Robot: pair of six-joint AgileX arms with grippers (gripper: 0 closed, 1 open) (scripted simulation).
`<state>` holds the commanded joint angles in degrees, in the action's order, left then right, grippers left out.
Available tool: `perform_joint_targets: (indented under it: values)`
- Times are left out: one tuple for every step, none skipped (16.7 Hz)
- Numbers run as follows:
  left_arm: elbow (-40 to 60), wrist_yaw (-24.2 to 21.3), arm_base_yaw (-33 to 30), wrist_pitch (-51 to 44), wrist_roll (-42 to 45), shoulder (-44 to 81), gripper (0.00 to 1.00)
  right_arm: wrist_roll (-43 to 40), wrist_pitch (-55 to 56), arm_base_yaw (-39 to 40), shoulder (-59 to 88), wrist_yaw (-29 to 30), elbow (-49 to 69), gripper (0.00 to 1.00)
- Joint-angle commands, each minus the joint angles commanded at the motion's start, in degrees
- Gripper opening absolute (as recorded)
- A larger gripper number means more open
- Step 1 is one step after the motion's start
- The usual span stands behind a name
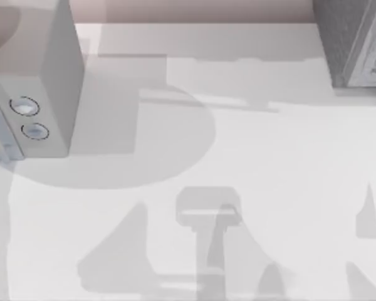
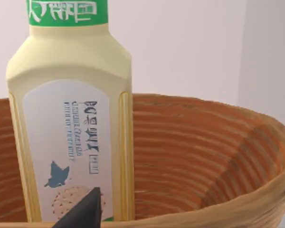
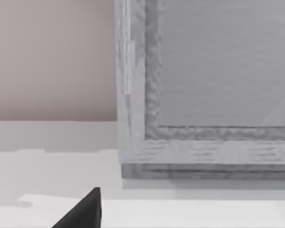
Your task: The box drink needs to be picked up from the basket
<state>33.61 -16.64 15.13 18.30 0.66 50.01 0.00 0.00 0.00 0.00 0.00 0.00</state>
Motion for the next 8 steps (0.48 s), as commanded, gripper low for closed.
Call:
perform_joint_targets:
  values:
    - [2.58,-1.25,1.21,1.39,0.04,4.08,1.0,0.0,0.0,0.0,0.0,0.0,0.0,1.0]
    - [4.99,-2.44,2.36,2.68,0.07,8.01,1.0,0.0,0.0,0.0,0.0,0.0,0.0,1.0]
    - [7.23,-3.55,3.45,3.85,0.11,11.72,1.0,0.0,0.0,0.0,0.0,0.0,0.0,1.0]
    - [9.26,-4.56,4.46,4.91,0.14,15.17,1.0,0.0,0.0,0.0,0.0,0.0,0.0,1.0]
    - [11.07,-5.48,5.37,5.84,0.18,18.3,1.0,0.0,0.0,0.0,0.0,0.0,0.0,1.0]
    - [12.65,-6.28,6.17,6.64,0.22,21.06,1.0,0.0,0.0,0.0,0.0,0.0,0.0,1.0]
    - [13.97,-6.96,6.86,7.31,0.26,23.41,1.0,0.0,0.0,0.0,0.0,0.0,0.0,1.0]
    - [15.03,-7.5,7.41,7.84,0.31,25.31,1.0,0.0,0.0,0.0,0.0,0.0,0.0,1.0]
